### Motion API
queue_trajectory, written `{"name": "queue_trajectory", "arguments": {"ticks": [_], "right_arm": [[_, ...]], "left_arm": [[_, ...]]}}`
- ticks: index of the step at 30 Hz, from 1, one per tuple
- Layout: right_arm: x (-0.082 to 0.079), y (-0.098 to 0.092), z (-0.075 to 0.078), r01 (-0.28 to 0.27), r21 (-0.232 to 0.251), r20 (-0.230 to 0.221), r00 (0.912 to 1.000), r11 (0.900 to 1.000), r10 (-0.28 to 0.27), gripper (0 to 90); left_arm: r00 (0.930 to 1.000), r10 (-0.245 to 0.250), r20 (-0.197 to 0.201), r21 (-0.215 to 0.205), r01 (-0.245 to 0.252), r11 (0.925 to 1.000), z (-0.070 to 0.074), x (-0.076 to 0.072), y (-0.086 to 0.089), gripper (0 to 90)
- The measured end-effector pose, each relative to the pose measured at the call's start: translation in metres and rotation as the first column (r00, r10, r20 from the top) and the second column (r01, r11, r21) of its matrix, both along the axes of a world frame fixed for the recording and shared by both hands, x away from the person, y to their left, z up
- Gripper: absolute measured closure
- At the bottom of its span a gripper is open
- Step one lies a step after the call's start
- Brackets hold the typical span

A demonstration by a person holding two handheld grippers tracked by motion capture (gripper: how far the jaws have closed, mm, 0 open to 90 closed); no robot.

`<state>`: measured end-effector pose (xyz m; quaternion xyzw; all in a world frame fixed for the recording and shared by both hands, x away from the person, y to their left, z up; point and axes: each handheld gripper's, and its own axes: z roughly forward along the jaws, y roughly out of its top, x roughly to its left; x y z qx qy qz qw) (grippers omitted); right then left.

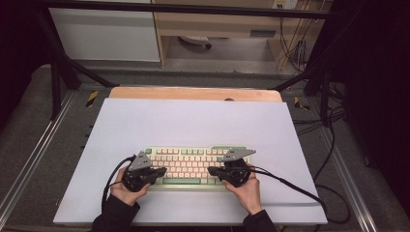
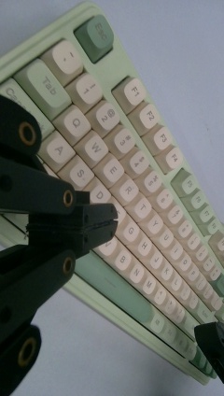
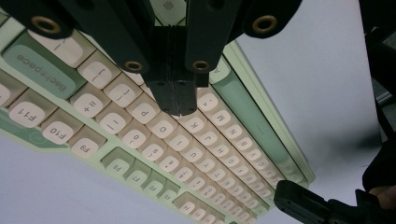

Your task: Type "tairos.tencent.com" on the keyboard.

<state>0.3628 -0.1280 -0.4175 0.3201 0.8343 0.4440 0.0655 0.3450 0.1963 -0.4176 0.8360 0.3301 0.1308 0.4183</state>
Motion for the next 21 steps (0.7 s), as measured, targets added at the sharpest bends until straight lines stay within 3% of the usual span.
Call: {"name": "queue_trajectory", "arguments": {"ticks": [8,21], "right_arm": [[0.002,0.001,0.001,0.011,0.018,0.001,0.9999,1.0,-0.011,90.0],[0.008,0.015,0.003,0.037,0.002,0.005,0.9993,0.999,-0.037,90.0]], "left_arm": [[0.9999,0.014,0.0,-0.002,-0.014,0.9999,0.001,-0.002,0.011,89.8],[0.9997,0.023,0.006,-0.009,-0.023,0.9997,0.002,-0.005,0.025,89.8]]}}
